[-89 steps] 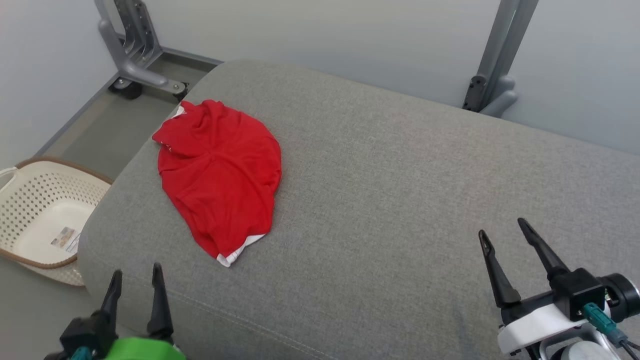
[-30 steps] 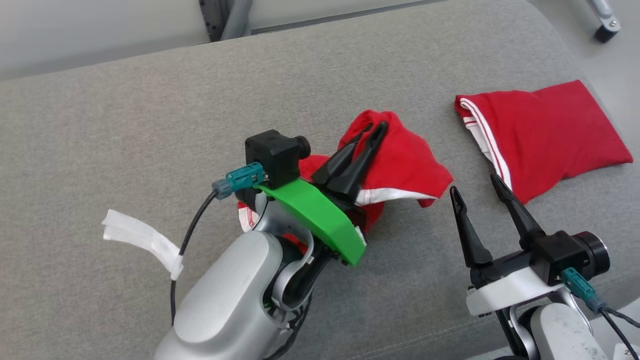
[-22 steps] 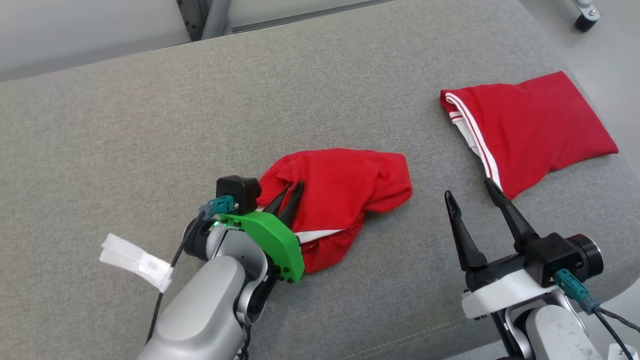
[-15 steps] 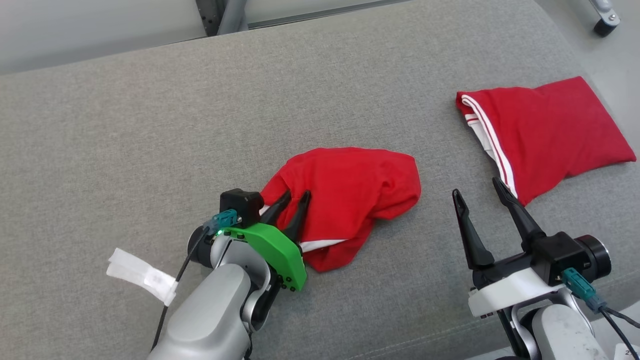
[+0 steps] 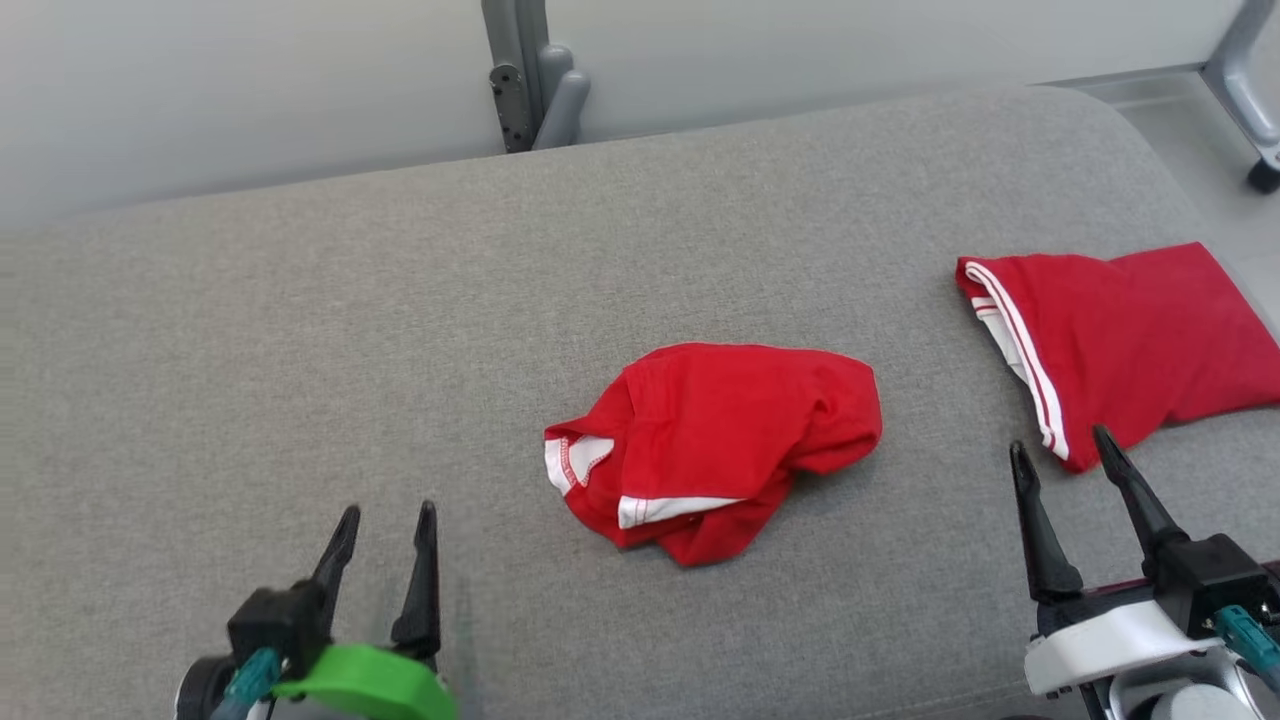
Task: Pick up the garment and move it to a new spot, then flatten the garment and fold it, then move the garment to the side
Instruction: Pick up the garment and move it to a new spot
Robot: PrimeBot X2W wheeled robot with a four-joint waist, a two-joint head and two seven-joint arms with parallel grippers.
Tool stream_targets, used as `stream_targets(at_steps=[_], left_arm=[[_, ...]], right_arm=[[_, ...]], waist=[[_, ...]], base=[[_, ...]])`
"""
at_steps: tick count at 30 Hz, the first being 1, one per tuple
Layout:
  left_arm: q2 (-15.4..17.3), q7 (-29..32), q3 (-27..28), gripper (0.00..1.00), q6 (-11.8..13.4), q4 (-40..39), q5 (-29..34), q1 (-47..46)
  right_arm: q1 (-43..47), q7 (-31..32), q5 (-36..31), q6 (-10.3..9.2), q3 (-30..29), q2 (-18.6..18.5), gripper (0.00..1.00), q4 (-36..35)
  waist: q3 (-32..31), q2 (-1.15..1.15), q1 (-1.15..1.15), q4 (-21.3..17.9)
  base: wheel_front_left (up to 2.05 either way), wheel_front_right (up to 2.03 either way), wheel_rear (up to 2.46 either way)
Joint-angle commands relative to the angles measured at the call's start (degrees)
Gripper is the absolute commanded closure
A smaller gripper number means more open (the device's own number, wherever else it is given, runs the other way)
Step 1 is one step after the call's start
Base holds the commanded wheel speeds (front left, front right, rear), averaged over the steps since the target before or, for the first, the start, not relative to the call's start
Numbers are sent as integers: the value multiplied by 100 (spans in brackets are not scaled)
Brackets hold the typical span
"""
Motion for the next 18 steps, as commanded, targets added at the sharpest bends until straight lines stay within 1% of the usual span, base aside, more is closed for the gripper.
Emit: stream_targets(at_steps=[1, 4, 6, 8, 11, 14, 18], left_arm=[[7, -13, 160, 0, 41, -110, 72, 233], [-13, -14, 617, 0, -40, -474, 414, 906], [-64, -15, 875, 0, -128, -568, 657, 1254], [-188, -15, 1132, 0, -294, -664, 880, 1471], [-341, -16, 1525, 0, -538, -601, 1164, 1739], [-551, -15, 1958, 0, -782, -605, 1375, 1875], [-778, -15, 2383, 0, -1077, -631, 1651, 1980]], right_arm=[[113, -16, -28, -9, -63, 0, 0, -12], [327, -16, -68, -9, -229, 39, 0, 36], [422, -16, -91, -9, -312, 68, 0, 102], [492, -16, -159, -9, -406, 77, 0, 156], [555, -16, -240, -9, -490, 120, 0, 247], [554, -16, -285, -9, -539, 137, 0, 270], [584, -16, -303, -9, -571, 172, 0, 230]], waist=[[-276, 0, 0, 261], [-406, 0, 0, 404], [-450, 0, 0, 481], [-486, 0, 0, 557], [-527, 0, 0, 636], [-556, 0, 0, 694], [-599, 0, 0, 741]], base=[[0, 0, 0], [0, 0, 0], [0, 0, 0], [0, 0, 0], [0, 0, 0], [0, 0, 0], [0, 0, 0]])
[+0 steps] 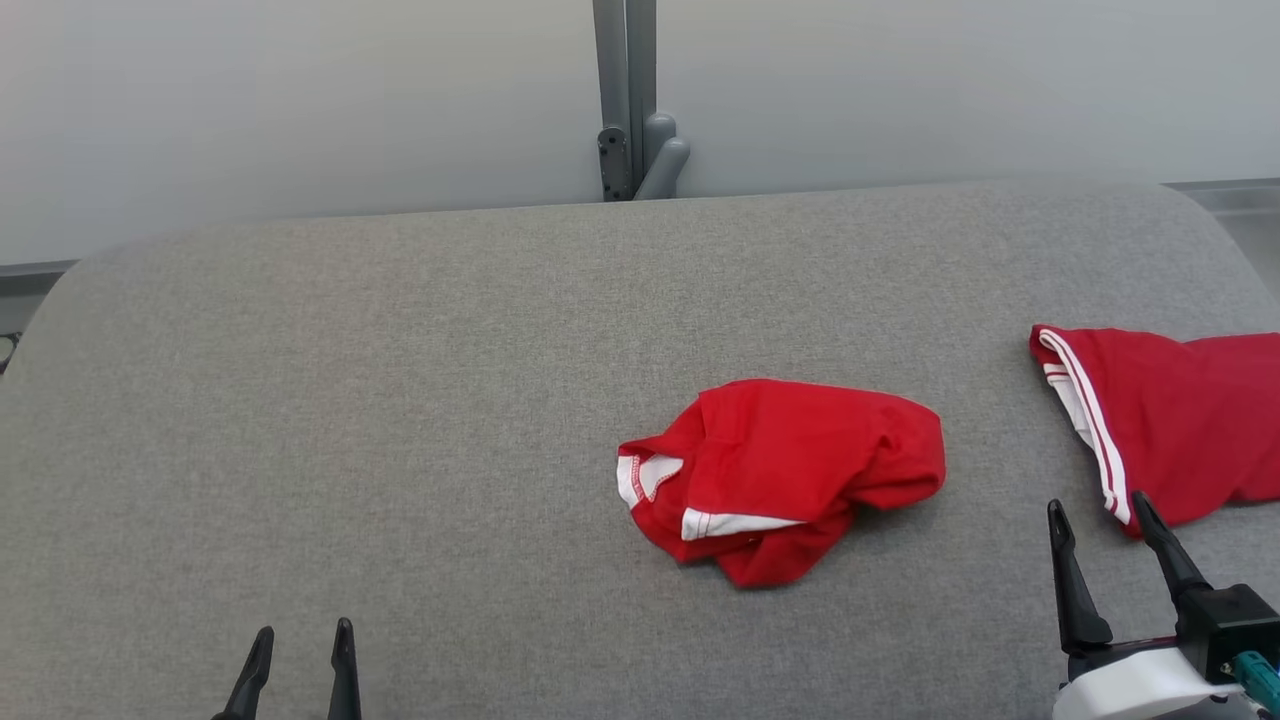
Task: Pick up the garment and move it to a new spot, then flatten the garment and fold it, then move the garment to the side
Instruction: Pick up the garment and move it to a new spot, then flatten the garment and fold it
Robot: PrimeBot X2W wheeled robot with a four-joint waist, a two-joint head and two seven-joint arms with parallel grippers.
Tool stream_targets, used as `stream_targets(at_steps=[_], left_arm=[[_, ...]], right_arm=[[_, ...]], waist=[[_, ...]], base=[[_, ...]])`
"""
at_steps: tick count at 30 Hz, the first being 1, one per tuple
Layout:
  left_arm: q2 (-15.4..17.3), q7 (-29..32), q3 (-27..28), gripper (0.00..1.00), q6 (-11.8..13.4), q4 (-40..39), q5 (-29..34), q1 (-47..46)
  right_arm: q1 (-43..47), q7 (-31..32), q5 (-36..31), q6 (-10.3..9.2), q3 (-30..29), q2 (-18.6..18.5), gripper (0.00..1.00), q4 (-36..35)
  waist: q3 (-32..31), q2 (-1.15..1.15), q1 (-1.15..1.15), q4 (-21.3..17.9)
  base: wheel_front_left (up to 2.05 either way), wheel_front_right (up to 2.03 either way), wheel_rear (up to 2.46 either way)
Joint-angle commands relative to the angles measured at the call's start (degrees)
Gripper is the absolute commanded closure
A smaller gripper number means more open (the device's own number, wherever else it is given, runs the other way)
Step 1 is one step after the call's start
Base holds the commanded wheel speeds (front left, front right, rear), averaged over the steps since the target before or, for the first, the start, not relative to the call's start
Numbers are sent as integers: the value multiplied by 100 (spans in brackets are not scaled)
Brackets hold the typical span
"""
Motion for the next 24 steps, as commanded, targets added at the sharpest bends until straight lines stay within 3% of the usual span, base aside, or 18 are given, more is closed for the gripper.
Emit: stream_targets(at_steps=[1, 9, 14, 17, 24], left_arm=[[-41, -16, 88, 0, -72, -11, 76, 71], [-281, -16, 378, 0, -316, -14, 355, -86], [-326, -16, 79, 0, -369, -62, 375, -381], [-342, -16, -453, 0, -370, 53, 251, -661], [-138, 389, -2437, 0, -370, 990, -563, -1807]], right_arm=[[71, -16, -29, -9, -18, 18, 0, -21], [13, -16, -3, -9, 80, 27, 0, 3], [-83, -16, 39, -9, 156, -29, 0, -22], [-190, -16, 57, -9, 234, -56, 0, -45], [-420, -17, 94, -9, 352, -10, 0, -128]], waist=[[-32, 0, 0, 35], [-27, 0, 0, -5], [52, 0, 0, -148], [143, 0, 0, -310], [458, 0, 0, -787]], base=[[0, 0, 0], [0, 0, 0], [0, 0, 0], [0, 0, 0], [0, 0, 0]])
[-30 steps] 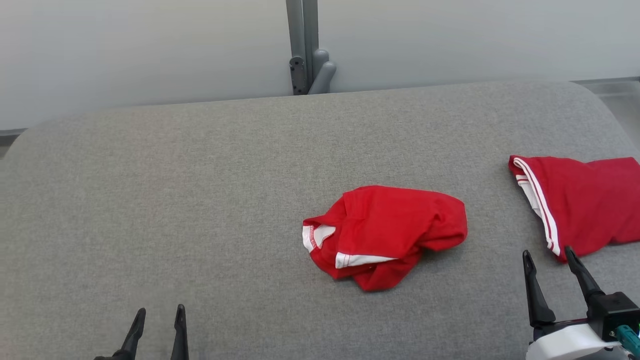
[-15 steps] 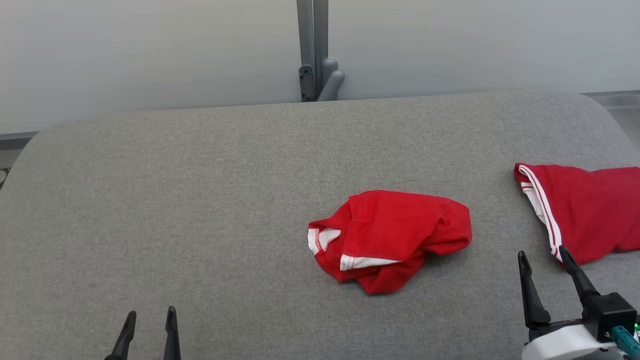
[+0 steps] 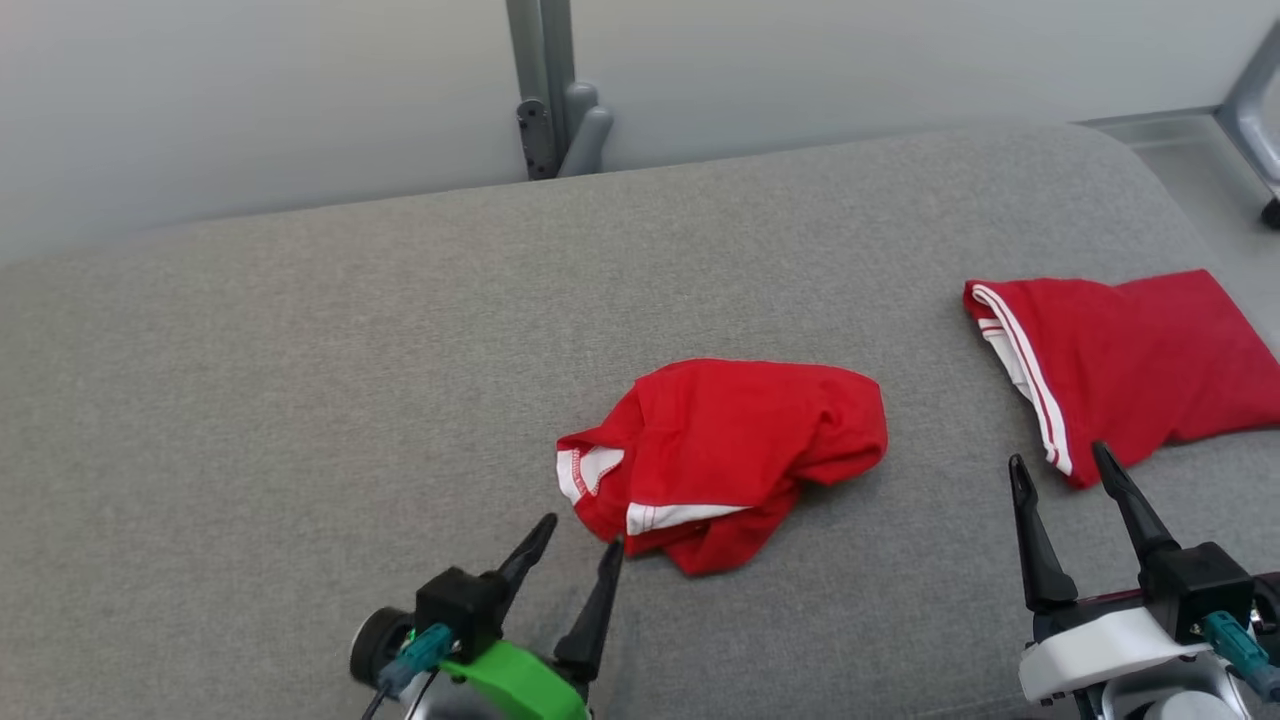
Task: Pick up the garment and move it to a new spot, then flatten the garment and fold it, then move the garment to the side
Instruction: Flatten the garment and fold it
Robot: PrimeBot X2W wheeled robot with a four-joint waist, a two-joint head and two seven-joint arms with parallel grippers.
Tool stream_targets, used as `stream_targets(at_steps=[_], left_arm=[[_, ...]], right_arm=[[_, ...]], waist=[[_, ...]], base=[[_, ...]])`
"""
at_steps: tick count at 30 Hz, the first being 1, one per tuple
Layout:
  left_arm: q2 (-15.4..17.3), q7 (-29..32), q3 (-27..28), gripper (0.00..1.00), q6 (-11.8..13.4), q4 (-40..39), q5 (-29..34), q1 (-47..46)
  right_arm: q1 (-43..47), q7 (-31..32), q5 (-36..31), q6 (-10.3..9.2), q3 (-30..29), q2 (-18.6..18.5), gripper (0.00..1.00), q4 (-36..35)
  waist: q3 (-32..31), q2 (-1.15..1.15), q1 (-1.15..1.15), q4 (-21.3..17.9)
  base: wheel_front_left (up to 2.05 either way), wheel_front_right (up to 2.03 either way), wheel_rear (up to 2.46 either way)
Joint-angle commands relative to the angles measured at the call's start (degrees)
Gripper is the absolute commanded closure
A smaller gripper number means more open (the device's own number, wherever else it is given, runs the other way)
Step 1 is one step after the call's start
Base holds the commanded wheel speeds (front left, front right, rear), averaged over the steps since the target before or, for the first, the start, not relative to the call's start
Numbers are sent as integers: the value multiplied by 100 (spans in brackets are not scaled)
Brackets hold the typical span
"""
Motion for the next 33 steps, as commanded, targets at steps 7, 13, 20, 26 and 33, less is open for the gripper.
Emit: stream_targets(at_steps=[7, 13, 20, 26, 33], left_arm=[[234, 128, -648, 0, -8, 905, -714, -829], [367, 54, -837, 0, -5, 1427, -1086, -1093], [496, -81, -1301, 100, -6, 1271, -1294, -1400], [628, 235, -1699, 100, -6, 506, -1610, -1780], [823, 1450, -1950, 100, -6, -546, -2056, -2978]], right_arm=[[-178, -16, 51, -9, 80, 90, 0, -51], [-202, -16, 52, -9, 15, 126, 0, -85], [-238, -16, 52, -9, -31, 170, 0, -95], [-304, -16, 57, -9, 16, 217, 0, -72], [-491, -16, 103, -9, 132, 272, 0, -29]], waist=[[385, 0, 0, -662], [469, 0, 0, -829], [555, 0, 0, -813], [626, 0, 0, -813], [660, 0, 0, -1001]], base=[[0, 0, 0], [0, 0, 0], [0, 0, 0], [0, 0, 0], [0, 0, 0]])
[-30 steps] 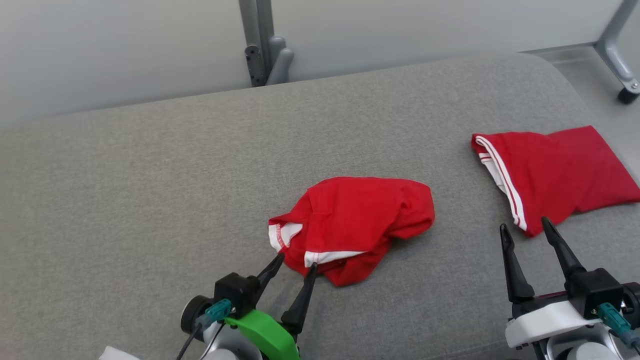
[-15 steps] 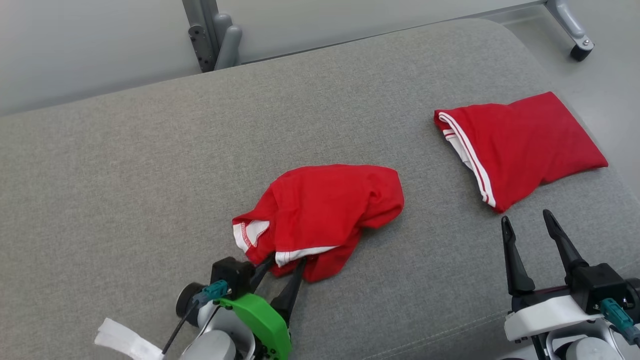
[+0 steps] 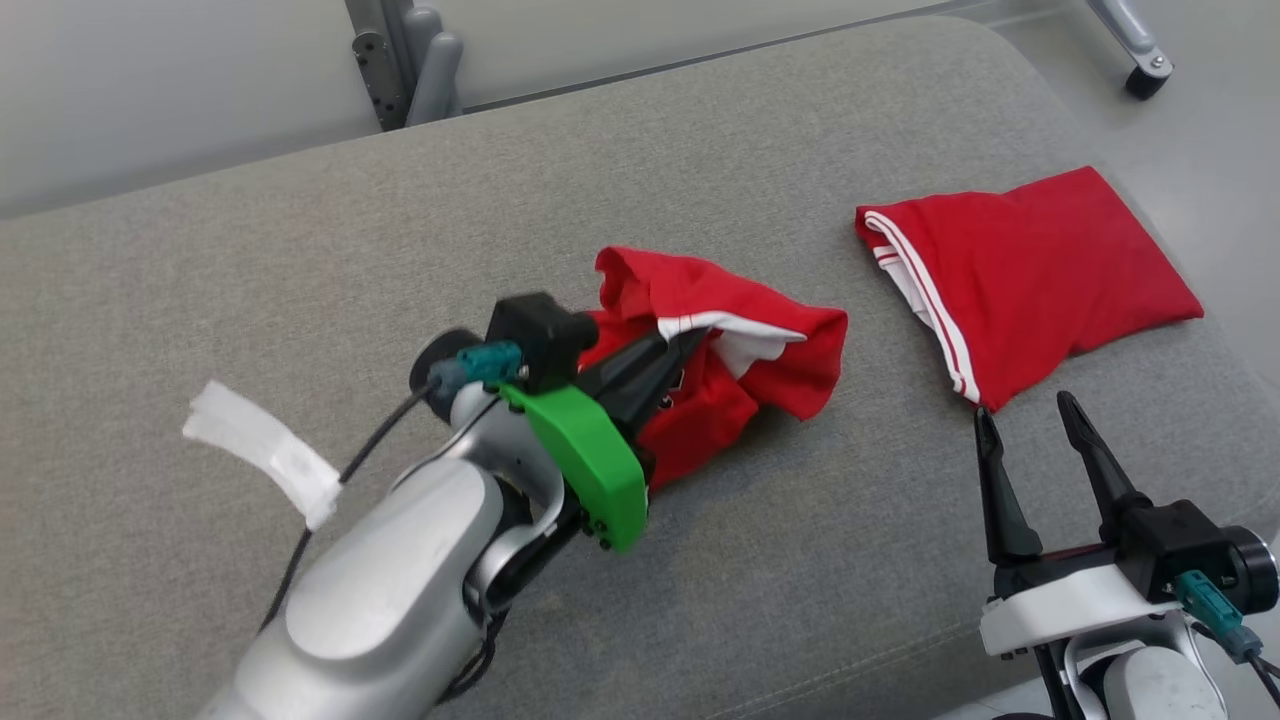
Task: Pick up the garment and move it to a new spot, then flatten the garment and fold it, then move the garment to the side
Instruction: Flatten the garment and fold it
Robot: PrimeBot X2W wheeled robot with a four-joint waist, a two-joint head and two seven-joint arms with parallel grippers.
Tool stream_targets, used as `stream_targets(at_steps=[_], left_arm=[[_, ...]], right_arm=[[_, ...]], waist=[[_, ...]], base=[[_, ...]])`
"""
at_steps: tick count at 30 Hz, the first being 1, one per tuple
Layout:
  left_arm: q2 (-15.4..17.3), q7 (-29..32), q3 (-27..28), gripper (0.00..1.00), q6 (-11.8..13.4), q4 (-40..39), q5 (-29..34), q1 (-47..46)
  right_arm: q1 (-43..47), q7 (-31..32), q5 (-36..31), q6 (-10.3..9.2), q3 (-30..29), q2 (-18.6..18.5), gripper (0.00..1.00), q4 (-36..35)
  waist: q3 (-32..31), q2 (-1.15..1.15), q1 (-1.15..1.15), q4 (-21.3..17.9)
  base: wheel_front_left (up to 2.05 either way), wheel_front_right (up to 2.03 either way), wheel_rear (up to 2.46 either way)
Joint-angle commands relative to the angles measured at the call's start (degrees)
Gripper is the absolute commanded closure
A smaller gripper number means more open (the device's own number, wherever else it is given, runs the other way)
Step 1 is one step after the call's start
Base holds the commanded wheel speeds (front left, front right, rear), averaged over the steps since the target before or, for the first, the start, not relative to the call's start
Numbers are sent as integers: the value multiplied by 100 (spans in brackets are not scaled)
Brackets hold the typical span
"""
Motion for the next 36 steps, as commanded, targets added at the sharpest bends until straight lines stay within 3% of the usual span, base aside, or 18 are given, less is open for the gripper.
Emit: stream_targets(at_steps=[1, 10, 18, 36], left_arm=[[55, 286, 47, 100, 4, -56, -88, -360], [25, 1446, 135, 100, 222, 156, -57, -1614], [196, 2190, 16, 100, 181, 539, -334, -1661], [39, 2214, 83, 100, 146, 1279, -894, -1315]], right_arm=[[-110, -16, 58, -9, 48, 17, 0, 22], [-268, -16, 440, -9, 210, 51, 0, 139], [-200, -16, 606, -9, 241, 52, 0, 234], [-349, -16, 582, -9, 332, 52, 0, 288]], waist=[[-2, 0, 0, -155], [48, 0, 0, -686], [4, 0, 0, -824], [74, 0, 0, -961]], base=[[0, 0, 0], [0, 0, 0], [0, 0, 0], [0, 0, 0]])
